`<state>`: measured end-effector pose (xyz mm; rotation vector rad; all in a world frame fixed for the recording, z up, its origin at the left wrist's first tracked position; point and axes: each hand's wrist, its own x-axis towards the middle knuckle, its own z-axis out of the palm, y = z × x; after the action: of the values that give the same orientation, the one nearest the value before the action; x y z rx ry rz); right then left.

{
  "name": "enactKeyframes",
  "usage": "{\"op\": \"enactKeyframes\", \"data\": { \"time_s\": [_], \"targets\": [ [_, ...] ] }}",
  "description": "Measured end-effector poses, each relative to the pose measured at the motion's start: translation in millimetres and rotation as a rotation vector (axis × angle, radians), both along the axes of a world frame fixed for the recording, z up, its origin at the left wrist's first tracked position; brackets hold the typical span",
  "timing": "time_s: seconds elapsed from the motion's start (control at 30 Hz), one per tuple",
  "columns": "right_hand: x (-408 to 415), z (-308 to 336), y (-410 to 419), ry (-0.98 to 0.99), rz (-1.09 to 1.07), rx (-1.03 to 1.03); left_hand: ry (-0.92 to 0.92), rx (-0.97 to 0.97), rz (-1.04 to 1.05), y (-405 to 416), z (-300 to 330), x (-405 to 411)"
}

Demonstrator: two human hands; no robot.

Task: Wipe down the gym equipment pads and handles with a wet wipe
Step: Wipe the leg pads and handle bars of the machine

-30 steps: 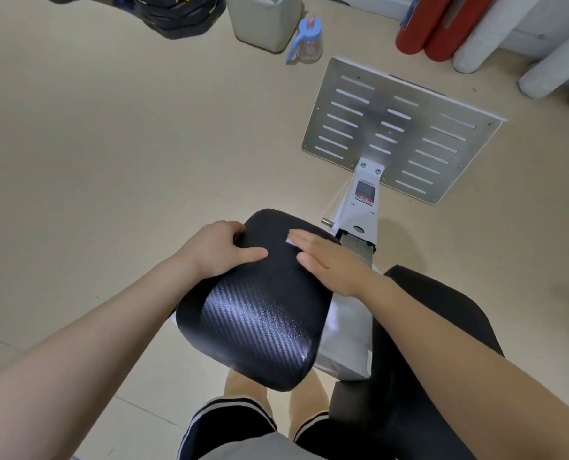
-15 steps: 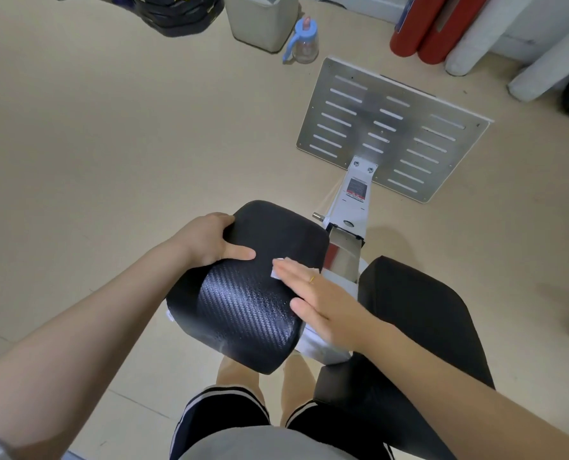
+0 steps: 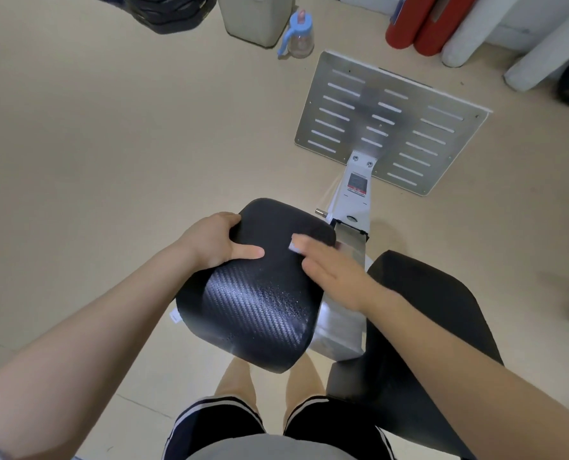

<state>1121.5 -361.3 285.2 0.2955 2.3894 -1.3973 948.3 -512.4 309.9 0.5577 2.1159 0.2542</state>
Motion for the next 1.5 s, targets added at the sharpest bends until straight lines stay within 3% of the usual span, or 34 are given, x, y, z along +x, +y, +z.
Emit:
{"op": "enactKeyframes", "data": {
  "time_s": [0.1,0.2,0.5,0.77,1.17,1.5],
  "targets": [
    [10.4,20.5,-23.6,0.082,0.159,0.006,-0.012,0.012,-0.013,-2.8,4.8,0.0],
    [1.0,17.5,-25.2,0.071,0.188,0.050,-0.149,0.098,0.148,-8.9,10.7,-0.2],
    [-70.7,-18.3,-0.7,-0.277,-0.063,0.070,-0.332,0.219,0.349,-20.2,0.3,-6.7],
    [-19.3,36.6,-42.9,-0.109,0.190,0.101,-0.470,0.165,0.365,-24.4,9.1,-14.9],
    [-102.3,-19.8,-24.7,-0.287,-0.019,0.130,-0.590,0.285,0.387,-37.3,-11.5,-29.1],
    [-52.8,52.0,-79.1,-0.121,0.235,0.177,-0.648,0.300,0.448,-39.0,-1.6,-29.3]
  ]
}}
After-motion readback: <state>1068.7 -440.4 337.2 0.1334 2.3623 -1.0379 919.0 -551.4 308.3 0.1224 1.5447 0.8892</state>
